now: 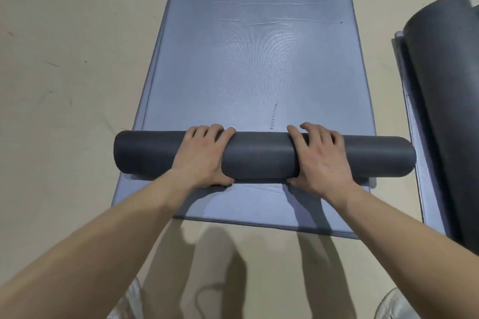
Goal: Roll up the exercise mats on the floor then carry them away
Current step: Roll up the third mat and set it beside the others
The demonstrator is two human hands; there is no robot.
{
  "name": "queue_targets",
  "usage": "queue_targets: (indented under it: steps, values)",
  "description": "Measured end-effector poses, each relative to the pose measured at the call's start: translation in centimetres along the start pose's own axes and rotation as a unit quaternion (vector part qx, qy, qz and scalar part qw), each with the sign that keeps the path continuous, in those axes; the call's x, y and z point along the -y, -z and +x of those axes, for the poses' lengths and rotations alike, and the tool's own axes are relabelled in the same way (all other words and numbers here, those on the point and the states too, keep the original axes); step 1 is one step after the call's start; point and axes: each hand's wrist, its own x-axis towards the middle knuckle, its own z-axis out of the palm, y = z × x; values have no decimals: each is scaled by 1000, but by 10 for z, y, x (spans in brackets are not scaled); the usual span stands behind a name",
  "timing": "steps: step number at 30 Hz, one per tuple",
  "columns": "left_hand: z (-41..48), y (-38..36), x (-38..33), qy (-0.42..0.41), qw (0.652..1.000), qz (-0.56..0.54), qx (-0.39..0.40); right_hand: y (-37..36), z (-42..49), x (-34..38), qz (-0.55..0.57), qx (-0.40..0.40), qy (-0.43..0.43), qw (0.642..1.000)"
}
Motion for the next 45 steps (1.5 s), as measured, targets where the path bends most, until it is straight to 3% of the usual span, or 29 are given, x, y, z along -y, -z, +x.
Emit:
queue_targets:
  steps: [4, 9, 16, 18, 21, 23, 25, 28, 30, 34, 36, 41, 45]
  values:
    - [25, 13, 12, -13, 997, -42, 64, -8, 10, -3, -32, -41, 12, 999]
    - [6, -3, -5, 26, 999, 29, -34, 21, 46, -13, -33, 101, 42, 993]
    - [-34, 23, -27, 1, 986, -24, 162, 36, -4, -2, 25, 262, 46, 964]
    - [-43, 27, -30, 0, 977, -50, 206, 29, -33, 8, 18, 236, 26, 971]
    - [-21, 47, -22, 3, 957, -90, 277, 17, -68, 26, -23, 127, -4, 992]
    - [-8, 54, -20, 8, 945, -95, 313, 13, -65, 26, -9, 112, -18, 994]
    - [-10, 52, -28, 38, 956, -81, 280, 15, -44, 17, 35, 141, -25, 989]
    - [-38, 29, -50, 57, 992, 10, 112, 28, -8, 0, 72, 228, 2, 971]
    - [-39, 21, -52, 54, 997, 8, 56, 29, -1, -2, 76, 234, 10, 969]
    - [-3, 33, -28, 14, 992, -52, 113, 4, -27, 8, 11, 64, -4, 998]
    - [2, 34, -25, -1, 992, -53, 114, -2, -26, 6, 4, 23, -3, 1000]
    - [-15, 11, -23, 17, 998, 58, -29, 26, 23, -12, 44, 149, 34, 987]
    - [-5, 32, -18, 10, 999, 39, 34, 47, 31, -11, 75, 218, 27, 973]
